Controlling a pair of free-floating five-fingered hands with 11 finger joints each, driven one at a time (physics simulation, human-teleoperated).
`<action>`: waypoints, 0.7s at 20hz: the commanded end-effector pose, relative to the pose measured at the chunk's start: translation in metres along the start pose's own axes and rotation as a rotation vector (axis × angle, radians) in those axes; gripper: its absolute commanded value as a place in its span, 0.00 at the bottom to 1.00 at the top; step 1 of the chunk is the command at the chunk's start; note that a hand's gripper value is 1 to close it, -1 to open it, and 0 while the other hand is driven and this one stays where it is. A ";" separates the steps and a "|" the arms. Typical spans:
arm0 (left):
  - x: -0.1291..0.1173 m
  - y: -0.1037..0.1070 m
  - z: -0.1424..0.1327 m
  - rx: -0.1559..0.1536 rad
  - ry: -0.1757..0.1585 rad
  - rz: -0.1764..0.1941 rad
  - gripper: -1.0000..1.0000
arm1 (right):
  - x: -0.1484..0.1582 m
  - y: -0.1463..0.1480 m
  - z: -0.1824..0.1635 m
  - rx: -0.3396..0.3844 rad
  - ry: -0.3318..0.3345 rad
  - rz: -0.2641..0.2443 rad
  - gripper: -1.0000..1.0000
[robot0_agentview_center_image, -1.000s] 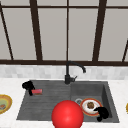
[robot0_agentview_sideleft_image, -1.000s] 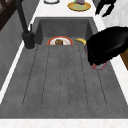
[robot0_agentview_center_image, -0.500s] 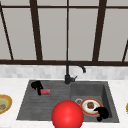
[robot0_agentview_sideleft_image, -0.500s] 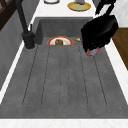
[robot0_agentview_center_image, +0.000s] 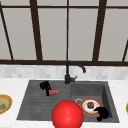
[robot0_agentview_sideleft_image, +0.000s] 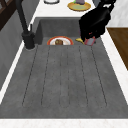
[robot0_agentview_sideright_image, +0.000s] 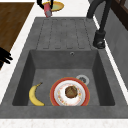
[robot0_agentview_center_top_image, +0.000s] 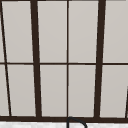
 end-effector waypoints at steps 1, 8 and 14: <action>0.000 -0.009 -0.027 -0.035 0.008 -0.012 1.00 | 0.000 0.000 0.000 0.000 0.000 0.000 0.50; -0.004 -0.038 -0.077 -0.038 0.020 -0.008 1.00 | 0.000 0.000 0.000 0.000 0.000 0.000 0.50; -0.009 -0.067 -0.118 -0.051 0.025 -0.021 1.00 | 0.000 0.000 0.000 0.000 0.000 0.000 0.50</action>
